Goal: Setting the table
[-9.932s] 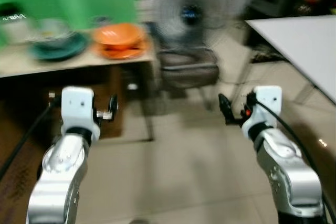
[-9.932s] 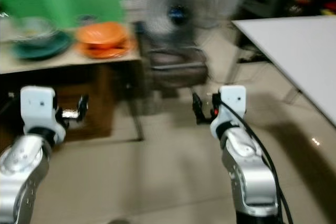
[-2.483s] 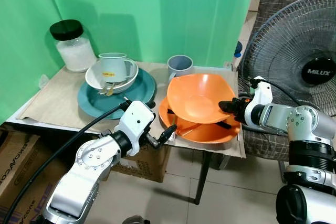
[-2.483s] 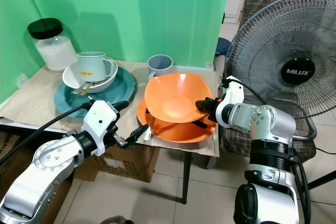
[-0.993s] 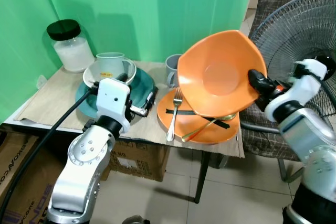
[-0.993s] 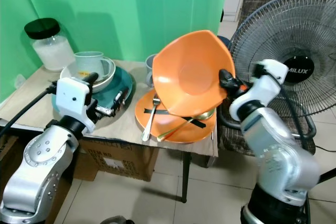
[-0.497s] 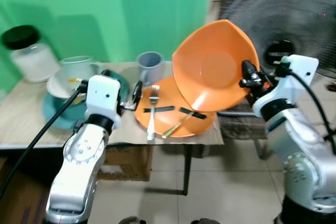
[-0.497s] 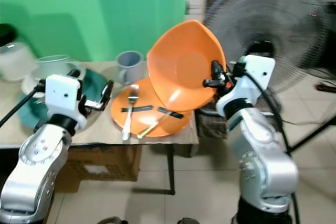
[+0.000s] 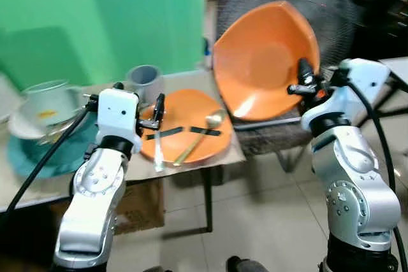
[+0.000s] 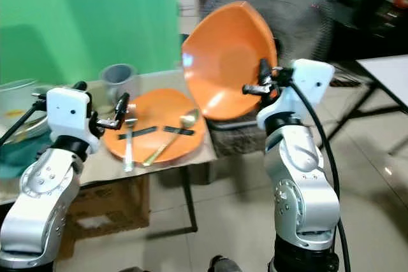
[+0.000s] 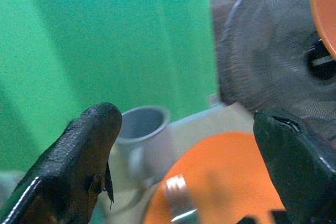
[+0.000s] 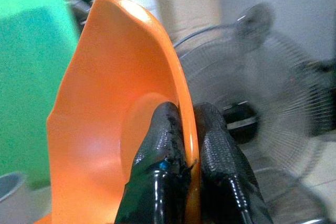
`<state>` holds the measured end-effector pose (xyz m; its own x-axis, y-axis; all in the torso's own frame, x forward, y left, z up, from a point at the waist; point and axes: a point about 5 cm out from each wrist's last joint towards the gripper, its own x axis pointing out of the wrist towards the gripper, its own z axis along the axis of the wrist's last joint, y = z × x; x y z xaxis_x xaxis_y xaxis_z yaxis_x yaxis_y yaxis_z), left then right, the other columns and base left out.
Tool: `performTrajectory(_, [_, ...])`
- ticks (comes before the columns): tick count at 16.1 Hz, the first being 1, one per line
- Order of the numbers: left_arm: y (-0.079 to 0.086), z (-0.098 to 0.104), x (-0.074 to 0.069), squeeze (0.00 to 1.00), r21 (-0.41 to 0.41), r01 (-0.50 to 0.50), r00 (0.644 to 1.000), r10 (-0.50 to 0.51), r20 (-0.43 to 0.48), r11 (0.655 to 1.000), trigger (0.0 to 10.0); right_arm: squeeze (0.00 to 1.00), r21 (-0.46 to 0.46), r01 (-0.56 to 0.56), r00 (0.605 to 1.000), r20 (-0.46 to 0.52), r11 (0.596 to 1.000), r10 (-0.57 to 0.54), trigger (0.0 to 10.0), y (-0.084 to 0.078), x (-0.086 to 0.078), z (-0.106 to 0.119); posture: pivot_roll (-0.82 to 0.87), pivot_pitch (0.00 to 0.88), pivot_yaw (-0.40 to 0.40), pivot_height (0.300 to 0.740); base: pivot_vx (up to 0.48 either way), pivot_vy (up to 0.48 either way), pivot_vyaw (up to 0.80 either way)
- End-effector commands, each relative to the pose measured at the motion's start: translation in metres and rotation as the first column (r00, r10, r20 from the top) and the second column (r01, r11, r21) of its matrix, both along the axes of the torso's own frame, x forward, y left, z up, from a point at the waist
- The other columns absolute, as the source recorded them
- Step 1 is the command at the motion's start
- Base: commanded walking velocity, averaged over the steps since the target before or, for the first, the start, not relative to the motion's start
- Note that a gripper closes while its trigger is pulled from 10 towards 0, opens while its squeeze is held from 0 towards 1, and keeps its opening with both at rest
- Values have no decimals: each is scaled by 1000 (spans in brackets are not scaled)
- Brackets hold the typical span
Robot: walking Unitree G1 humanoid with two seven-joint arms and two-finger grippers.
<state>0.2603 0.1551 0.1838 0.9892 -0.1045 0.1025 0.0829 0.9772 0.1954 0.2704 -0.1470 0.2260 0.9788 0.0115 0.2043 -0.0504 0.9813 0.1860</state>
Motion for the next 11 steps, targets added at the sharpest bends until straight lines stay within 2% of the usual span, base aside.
performTrajectory(1, [4, 3, 1, 0, 1, -25, 1000, 25, 8, 1000, 10000, 0, -10, 10, 999, 51, 1000, -9, 10000, 1, 0, 10, -44, 0, 31, 740, 0, 0, -800])
performTrajectory(2, [2, 5, 4, 0, -76, -41, 999, 42, 11, 996, 10000, 0, 28, 25, 999, 34, 999, -26, 10000, -1, 5, 10, -35, 0, 15, 740, 0, 0, -800])
performTrajectory(3, [2, 0, 4, 0, -53, -49, 999, 49, -1, 997, 10000, 0, 31, 34, 999, -1, 999, -34, 10000, -3, 8, 2, -36, 0, 10, 740, 0, 0, -800])
performTrajectory(5, [-3, -3, 3, 0, -74, -23, 1000, 22, -17, 997, 10000, 0, -10, -4, 1000, -7, 1000, 4, 10000, -6, 8, -3, -48, 0, 27, 740, 0, 0, -800])
performTrajectory(7, [-5, -3, 10, 0, -52, -11, 1000, 10, -19, 999, 10000, 0, -36, -11, 1000, -7, 999, 11, 10000, -9, 8, -4, -55, 0, 27, 740, 0, 0, -800])
performTrajectory(9, [-1, 0, 17, 0, -115, -32, 999, 31, -12, 993, 10000, 0, -30, 8, 999, -40, 1000, -10, 10000, -14, 10, -8, -57, 0, 36, 740, 0, 0, -800])
performTrajectory(11, [-6, 2, 13, 0, -135, 9, 1000, -10, -13, 991, 10000, 0, -58, 32, 997, -66, 998, -36, 10000, -18, 11, -11, -52, 0, 30, 740, 0, 0, -800])
